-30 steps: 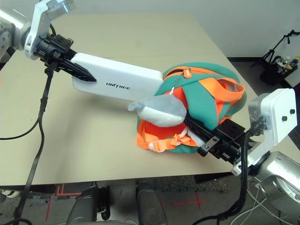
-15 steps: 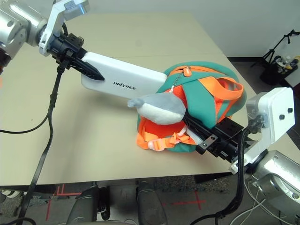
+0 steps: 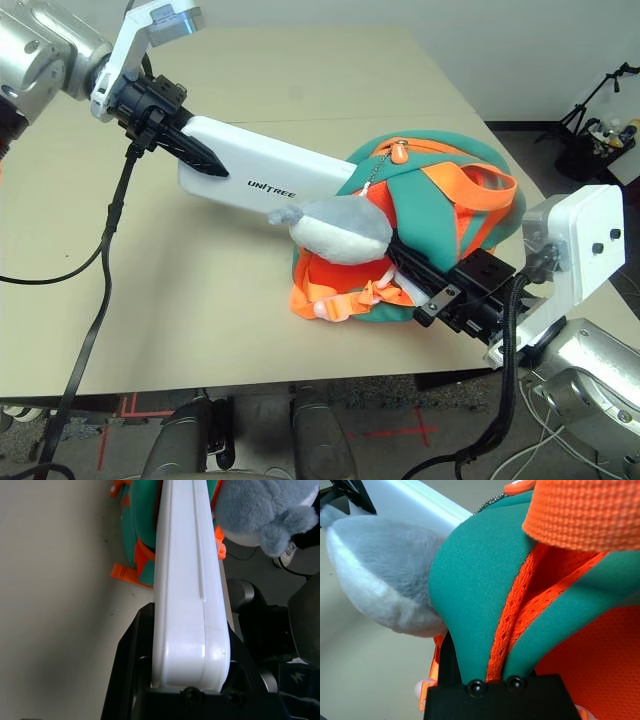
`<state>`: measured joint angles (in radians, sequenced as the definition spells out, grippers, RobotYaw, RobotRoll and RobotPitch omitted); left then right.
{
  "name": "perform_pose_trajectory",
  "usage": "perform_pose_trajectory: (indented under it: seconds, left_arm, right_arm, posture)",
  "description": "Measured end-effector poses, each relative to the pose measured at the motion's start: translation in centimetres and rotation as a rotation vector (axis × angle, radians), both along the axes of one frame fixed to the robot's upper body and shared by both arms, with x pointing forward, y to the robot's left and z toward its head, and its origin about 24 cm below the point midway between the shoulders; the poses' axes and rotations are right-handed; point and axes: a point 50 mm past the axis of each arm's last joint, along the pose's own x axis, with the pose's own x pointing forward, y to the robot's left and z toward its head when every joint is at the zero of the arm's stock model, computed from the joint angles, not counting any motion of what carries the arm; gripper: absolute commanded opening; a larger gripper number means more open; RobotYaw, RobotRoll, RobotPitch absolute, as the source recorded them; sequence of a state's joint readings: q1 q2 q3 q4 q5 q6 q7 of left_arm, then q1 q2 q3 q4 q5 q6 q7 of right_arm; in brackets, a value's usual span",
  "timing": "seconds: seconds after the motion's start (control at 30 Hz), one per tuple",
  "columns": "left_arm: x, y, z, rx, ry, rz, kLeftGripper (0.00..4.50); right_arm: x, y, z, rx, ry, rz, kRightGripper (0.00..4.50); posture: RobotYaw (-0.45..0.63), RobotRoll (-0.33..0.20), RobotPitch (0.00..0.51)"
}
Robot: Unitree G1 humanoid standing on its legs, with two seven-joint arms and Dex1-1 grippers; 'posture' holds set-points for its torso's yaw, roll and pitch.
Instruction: Put the pencil case into the backpack and zip it.
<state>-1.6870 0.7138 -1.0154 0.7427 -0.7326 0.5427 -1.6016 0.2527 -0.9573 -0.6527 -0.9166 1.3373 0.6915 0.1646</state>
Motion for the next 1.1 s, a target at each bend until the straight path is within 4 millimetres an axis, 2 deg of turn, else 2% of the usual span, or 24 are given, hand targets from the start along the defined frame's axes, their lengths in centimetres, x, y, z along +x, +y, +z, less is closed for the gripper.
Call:
perform_pose_trajectory:
  seconds: [0.3,0.5,0.67,1.1]
  left_arm:
    - [-0.3,-1.1,-0.5,0.015,0.027,-0.031,1.44]
    - [0.0,-2.9,-0.9,0.004,0.042,-0.054,1.44]
    - [0.5,-4.4,-1.2,0.025,-0.012,-0.083,1.44]
    - [0.6,-6.1,-2.9,0.071,-0.036,-0.127,1.44]
  right_arm:
    - [-0.1,0.0,-0.1,-0.002,0.004,0.007,0.14]
    - [-0.1,0.0,-0.3,-0.009,0.003,0.007,0.14]
    - [-0.1,0.0,-0.3,-0.017,-0.002,0.008,0.14]
    - [0.1,0.3,-0.6,-0.003,-0.004,0.025,0.14]
  posture:
    - [-0.32,0.0,0.123]
    - [-0.32,0.0,0.12]
    - [-0.32,0.0,0.118]
    - [-0.32,0.0,0.117]
